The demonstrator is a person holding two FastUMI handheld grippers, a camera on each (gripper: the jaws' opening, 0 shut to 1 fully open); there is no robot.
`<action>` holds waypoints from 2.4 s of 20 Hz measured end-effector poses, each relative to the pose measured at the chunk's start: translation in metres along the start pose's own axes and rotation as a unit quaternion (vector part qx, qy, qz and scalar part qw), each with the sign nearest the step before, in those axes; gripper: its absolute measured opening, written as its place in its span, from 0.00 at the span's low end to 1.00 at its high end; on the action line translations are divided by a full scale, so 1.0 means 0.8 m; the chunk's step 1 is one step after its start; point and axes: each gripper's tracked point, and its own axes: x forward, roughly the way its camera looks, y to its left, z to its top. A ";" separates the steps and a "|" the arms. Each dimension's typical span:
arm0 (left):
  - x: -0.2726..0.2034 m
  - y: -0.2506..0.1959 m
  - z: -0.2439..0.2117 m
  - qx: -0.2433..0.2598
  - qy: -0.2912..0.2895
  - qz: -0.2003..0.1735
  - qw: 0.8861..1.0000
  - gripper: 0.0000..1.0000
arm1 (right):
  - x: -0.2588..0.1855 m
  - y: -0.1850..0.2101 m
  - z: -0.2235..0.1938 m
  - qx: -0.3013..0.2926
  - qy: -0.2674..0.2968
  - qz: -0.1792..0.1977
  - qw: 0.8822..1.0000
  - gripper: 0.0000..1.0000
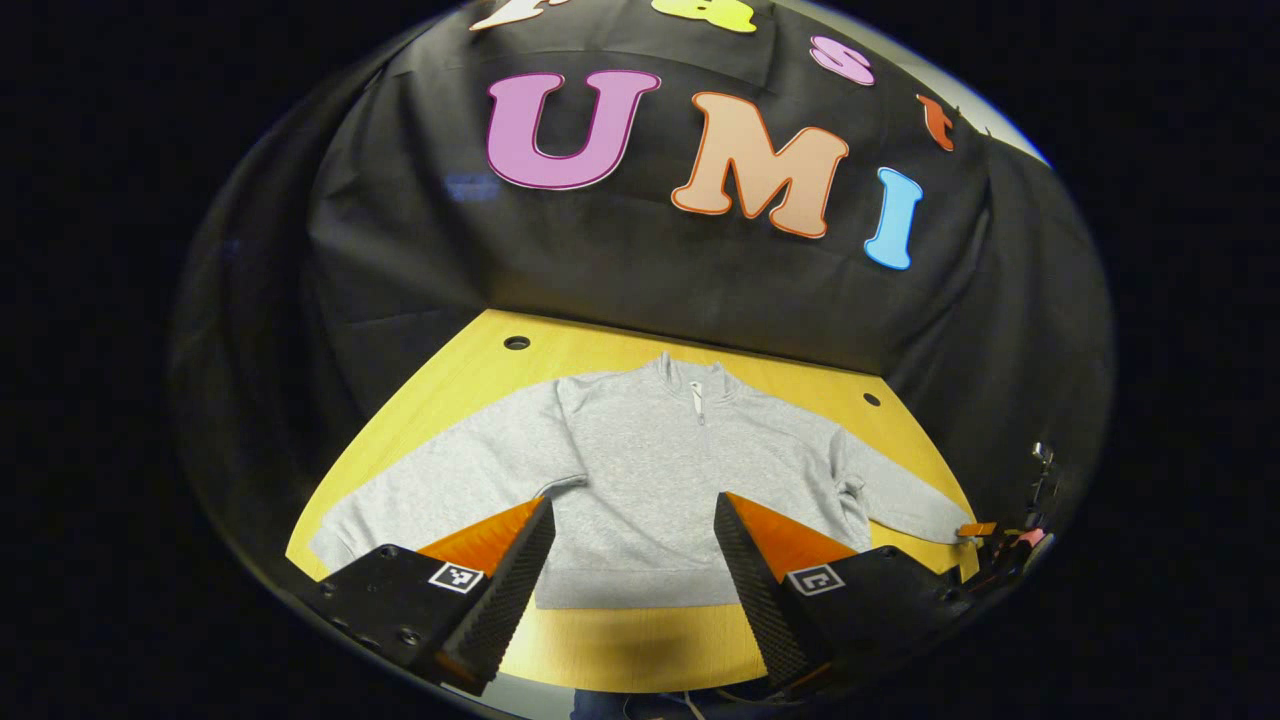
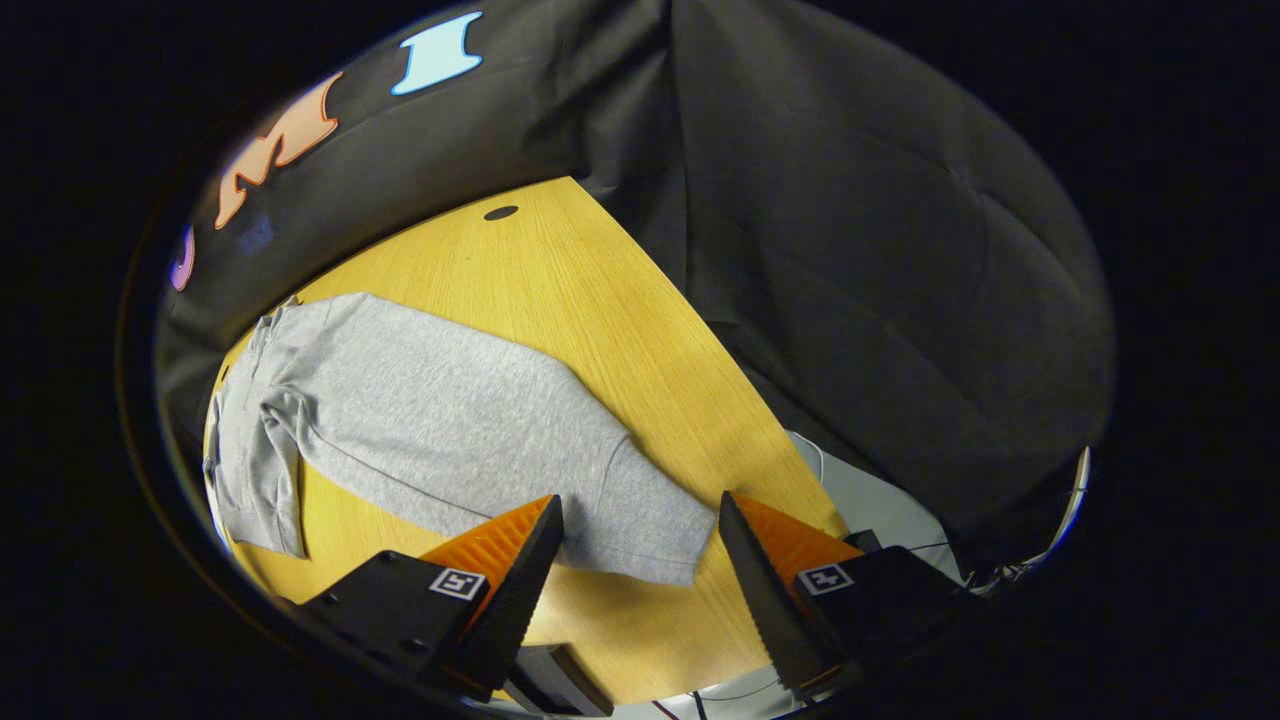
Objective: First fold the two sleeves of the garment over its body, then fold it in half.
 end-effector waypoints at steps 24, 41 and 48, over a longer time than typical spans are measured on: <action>0.004 -0.021 -0.009 0.010 0.007 -0.041 0.999 0.94 | -0.077 0.066 0.016 0.044 -0.054 0.062 0.996 0.15; -0.017 0.045 -0.019 -0.006 -0.001 -0.040 0.999 0.93 | -0.237 0.372 0.122 0.090 -0.141 0.283 0.944 0.11; -0.037 0.098 -0.020 -0.045 -0.019 0.012 0.999 0.94 | -0.269 0.551 0.158 0.045 -0.142 0.397 0.906 0.11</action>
